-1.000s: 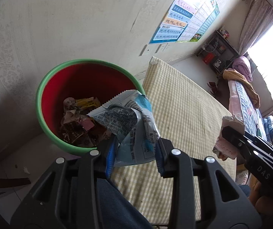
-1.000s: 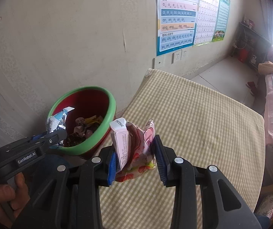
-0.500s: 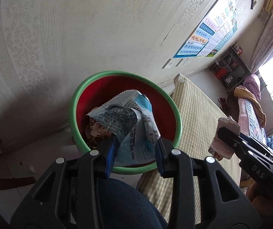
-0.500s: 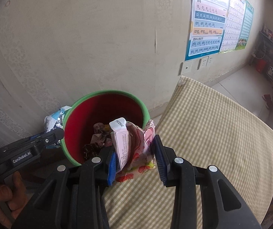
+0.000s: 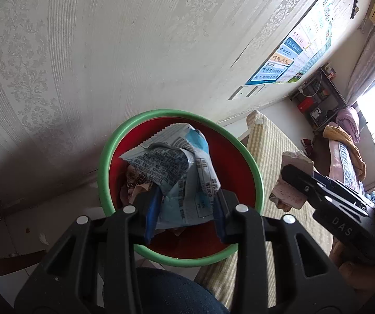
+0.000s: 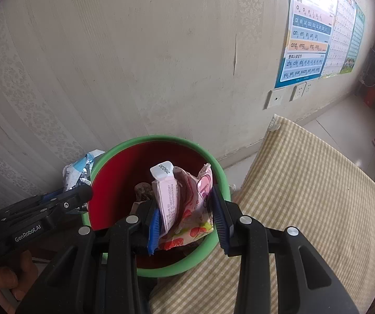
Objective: Collect trash
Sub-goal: 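Open both grippers to drop the wrappers into the bin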
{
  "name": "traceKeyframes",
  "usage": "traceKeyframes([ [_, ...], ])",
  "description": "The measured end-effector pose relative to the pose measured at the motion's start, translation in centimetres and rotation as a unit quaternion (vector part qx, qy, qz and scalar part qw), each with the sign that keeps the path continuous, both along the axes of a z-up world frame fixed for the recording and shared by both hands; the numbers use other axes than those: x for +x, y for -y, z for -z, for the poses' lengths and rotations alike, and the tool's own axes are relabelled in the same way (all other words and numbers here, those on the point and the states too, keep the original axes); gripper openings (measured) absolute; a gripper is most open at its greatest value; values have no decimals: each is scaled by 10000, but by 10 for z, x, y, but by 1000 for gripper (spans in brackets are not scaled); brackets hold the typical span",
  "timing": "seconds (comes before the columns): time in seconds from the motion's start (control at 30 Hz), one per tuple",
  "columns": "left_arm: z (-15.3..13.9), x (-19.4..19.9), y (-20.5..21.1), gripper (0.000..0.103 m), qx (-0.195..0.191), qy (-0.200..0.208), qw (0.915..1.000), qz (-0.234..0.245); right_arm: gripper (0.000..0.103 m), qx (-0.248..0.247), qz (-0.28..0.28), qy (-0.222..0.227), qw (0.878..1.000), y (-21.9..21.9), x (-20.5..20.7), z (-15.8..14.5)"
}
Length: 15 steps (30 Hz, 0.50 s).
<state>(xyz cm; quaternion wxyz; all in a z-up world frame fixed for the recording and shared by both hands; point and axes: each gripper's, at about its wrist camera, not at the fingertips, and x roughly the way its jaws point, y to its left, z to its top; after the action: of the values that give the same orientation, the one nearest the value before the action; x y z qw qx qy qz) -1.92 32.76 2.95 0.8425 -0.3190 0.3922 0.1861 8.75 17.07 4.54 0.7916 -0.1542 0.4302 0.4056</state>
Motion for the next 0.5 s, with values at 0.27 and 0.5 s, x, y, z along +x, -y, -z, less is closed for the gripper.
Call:
traceKeyframes([
  [0.27,17,8,-12,34,-118,-78,9999,23,35,-148,-119,-127,9997,-20,5,24],
  [0.5,24,10,-17,59,-207,-79,9997,-82,57,-274,-157,-183,9993,-26,6,35],
])
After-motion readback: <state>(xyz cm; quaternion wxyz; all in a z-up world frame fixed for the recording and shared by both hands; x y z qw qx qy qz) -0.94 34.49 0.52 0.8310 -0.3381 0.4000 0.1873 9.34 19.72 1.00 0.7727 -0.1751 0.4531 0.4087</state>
